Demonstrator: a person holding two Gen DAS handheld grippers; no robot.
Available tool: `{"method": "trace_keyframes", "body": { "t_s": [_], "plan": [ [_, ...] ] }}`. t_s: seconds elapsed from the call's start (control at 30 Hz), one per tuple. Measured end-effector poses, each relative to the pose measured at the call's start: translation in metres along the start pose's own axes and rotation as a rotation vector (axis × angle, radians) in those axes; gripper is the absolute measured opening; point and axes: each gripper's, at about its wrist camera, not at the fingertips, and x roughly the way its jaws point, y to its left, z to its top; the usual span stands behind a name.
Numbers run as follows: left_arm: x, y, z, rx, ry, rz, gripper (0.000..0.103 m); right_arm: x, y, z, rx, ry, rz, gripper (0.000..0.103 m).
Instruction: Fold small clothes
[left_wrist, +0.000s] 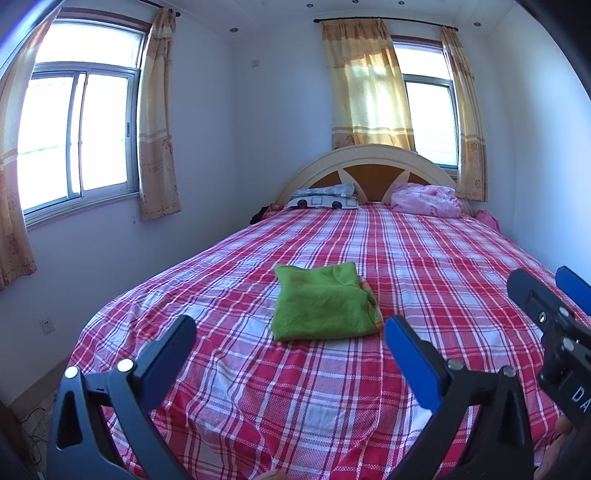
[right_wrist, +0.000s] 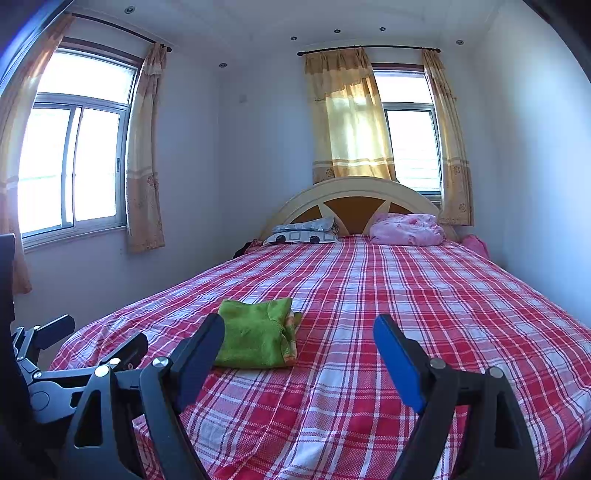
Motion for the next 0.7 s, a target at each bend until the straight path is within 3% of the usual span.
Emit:
{"method": "trace_keyframes", "body": {
  "t_s": [0.7],
  "plan": [
    [0.0008,-0.0001,-0.0009,-0.005,0.01,-0.007,0.103,0.001,0.0014,-0.0014,0.007,0.006,0.0,0.084]
  ]
}}
